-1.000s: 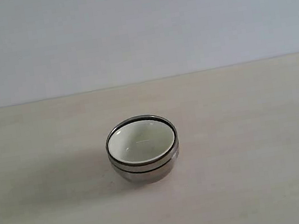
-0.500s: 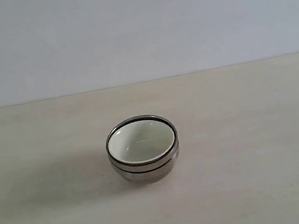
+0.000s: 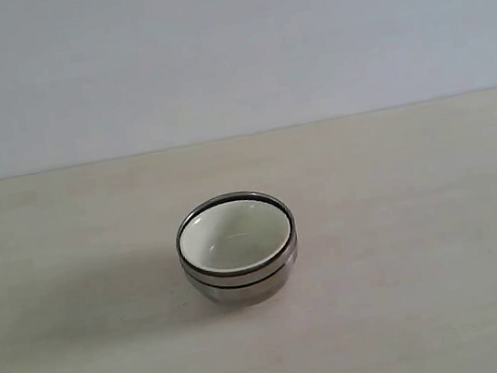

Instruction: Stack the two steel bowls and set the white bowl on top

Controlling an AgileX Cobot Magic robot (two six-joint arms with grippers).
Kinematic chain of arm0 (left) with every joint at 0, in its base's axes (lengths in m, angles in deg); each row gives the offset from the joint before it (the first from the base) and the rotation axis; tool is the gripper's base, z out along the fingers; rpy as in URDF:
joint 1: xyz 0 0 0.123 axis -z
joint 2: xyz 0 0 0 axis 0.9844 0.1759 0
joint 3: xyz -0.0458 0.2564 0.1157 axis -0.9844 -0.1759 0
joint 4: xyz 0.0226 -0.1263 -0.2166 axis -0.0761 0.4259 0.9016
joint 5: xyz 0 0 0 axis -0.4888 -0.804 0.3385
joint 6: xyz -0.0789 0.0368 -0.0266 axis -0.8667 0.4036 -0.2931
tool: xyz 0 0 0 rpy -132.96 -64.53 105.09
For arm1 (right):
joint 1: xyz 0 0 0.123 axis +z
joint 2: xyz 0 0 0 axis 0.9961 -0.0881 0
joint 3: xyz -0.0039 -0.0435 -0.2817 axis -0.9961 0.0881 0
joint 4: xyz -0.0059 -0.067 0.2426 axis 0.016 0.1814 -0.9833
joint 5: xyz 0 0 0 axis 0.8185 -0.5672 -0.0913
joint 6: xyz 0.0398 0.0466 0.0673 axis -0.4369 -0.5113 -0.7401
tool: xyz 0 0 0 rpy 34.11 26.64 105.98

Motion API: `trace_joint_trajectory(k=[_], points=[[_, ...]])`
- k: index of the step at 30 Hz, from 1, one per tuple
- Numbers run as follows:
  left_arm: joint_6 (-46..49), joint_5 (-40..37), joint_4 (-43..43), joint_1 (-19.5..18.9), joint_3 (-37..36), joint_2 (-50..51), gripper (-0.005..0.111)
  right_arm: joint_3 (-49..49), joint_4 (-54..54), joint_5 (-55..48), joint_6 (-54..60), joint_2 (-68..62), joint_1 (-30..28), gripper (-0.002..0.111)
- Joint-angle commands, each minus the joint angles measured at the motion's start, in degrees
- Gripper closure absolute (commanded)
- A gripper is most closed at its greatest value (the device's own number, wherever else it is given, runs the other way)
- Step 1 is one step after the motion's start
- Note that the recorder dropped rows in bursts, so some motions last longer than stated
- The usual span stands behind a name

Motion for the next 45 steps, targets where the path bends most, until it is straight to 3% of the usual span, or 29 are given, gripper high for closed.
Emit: trace_joint_trajectory(k=[1, 10, 39, 45], points=[[-0.6, 0.4, 0.4, -0.1, -0.2, -0.2, 0.103, 3.2, 0.1, 3.5, 2.2, 4.9, -3.1, 0.108], [-0.6, 0.4, 0.4, -0.1, -0.2, -0.2, 0.103, 4.7, 0.1, 0.9, 5.9, 10.3, -7.1, 0.108], [-0.6, 0.4, 0.4, -0.1, -0.2, -0.2, 0.103, 4.7, 3.6, -16.9, 12.6, 12.8, -7.2, 0.108], [-0.6, 0.4, 0.4, -0.1, -0.2, -0.2, 0.103, 4.7, 21.8, -18.3, -6.8, 12.8, -7.2, 0.108]])
